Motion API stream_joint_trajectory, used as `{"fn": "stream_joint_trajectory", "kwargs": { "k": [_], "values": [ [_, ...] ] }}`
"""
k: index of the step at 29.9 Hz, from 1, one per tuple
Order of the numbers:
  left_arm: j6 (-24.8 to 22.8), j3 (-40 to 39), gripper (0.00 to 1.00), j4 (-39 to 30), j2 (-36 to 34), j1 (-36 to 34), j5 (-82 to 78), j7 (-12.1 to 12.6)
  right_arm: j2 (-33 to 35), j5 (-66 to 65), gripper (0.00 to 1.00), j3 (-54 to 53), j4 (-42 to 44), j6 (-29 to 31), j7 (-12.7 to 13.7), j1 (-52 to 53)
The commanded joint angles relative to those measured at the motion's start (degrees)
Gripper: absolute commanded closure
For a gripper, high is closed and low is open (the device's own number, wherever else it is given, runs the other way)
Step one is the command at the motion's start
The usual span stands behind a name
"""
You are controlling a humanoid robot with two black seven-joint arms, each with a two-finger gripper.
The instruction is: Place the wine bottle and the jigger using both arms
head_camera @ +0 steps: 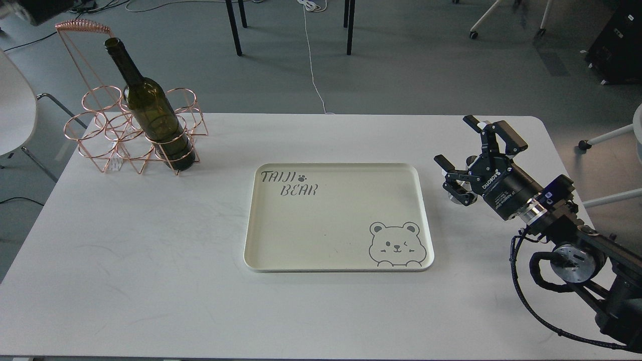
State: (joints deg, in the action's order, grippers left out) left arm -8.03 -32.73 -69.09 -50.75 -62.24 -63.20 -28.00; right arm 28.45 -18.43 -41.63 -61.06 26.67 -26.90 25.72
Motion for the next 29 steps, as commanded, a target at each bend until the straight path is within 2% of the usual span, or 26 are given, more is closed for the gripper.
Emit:
{"fn": "stream_joint_trajectory", "kwargs": {
  "k": [1, 4, 8, 10, 16, 21, 29],
  "values": [
    [1.4, -1.4, 0.02, -7.4, 2.6, 7.6, 12.0, 0.0, -1.7, 0.1, 0.01, -2.1, 0.2, -1.4, 0.0, -0.4],
    [1.4, -6.8, 0.02, -9.0, 7.5, 15.9, 13.0, 0.0, -2.9, -0.1, 0.01, -3.5, 0.9, -2.6, 0.3, -0.6],
    [0.9, -17.1, 0.02, -9.7, 18.0, 28.2, 14.1, 0.0, -7.8, 0.1, 0.01, -4.0, 4.5, -2.5, 0.2, 1.0],
    [0.9, -20.7, 0.02, -9.2, 24.3, 33.4, 14.9, 2.5, -8.4, 0.2, 0.01, -4.0, 4.9, -2.6, 0.3, 0.9],
    [0.9, -27.5, 0.02, -5.6, 34.4, 46.9, 15.0, 5.0, -9.4, 0.5, 0.01, -4.1, 4.3, -2.1, -0.5, 0.6],
    [0.8, -30.3, 0.02, -3.0, 38.1, 50.5, 15.1, 8.8, -9.8, 0.5, 0.01, -3.5, 4.4, -2.0, -1.1, -1.3],
    [-1.1, -31.2, 0.02, -3.0, 39.0, 52.9, 15.4, 9.5, -11.6, 0.4, 0.01, -3.1, 4.8, -2.4, -1.1, -1.9]
  ]
}}
